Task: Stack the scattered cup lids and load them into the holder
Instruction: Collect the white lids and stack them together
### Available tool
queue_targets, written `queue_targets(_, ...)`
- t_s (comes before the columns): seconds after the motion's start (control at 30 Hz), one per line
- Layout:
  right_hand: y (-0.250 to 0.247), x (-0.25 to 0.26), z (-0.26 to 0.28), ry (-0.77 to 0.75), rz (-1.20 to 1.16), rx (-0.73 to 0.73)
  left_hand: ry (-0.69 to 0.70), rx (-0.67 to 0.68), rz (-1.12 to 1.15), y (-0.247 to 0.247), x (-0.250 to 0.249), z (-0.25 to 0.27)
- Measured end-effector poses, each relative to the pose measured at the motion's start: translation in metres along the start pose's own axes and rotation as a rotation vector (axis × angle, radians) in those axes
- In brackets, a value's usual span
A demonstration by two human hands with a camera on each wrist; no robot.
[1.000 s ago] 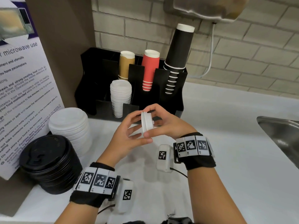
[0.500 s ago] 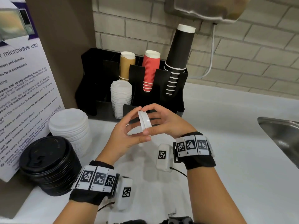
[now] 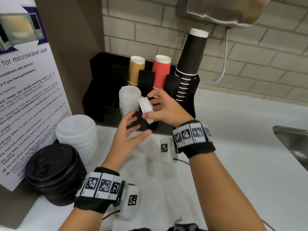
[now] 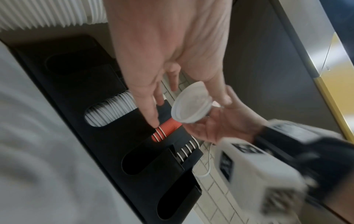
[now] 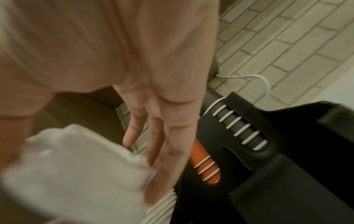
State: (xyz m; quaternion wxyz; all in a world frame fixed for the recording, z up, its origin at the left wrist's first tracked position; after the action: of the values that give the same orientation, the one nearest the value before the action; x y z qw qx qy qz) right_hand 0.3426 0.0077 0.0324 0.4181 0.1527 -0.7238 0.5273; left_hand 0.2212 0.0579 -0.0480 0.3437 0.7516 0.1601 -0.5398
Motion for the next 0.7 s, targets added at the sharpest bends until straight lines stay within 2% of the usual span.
queue_targets(0.07, -0.014, 0.010, -0.028, -0.037, 0.099, -0.127, -0.038, -0.080, -0.050, -0.011, 0.009, -0.002)
queue_targets(0.13, -0.017, 0.022, -0.056, -0.082, 0.242, -0.181, -0.090, -0.105, -0.085, -0.017, 0.018, -0.003)
queue_targets(0.27, 0.005, 0.034, -0.105, -0.123, 0.569, -0.087, -0.141, -0.054, -0.111, -0.017, 0.027, 0.000)
queue_targets(0.4, 0.027, 0.031, -0.128, -0.131, 0.716, 0.005, -0.160, -0.063, -0.105, -0.018, 0.026, 0.000)
queue_targets(0.7, 0.045, 0.020, -0.127, -0.186, 0.781, 0.081, -0.165, -0.077, -0.116, -0.019, 0.024, 0.000)
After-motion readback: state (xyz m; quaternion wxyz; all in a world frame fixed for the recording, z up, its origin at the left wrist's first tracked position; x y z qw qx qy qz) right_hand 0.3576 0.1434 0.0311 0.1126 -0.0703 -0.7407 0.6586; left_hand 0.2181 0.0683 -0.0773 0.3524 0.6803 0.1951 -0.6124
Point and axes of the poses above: each hand's wrist, its own z-axis away from the middle knuckle, its own y-axis out of the palm, x = y × z, the point moved 10 cm from there along -z, towards the middle knuckle, and after that the axes turned 13 degrees about z, right-handed, at the moved point
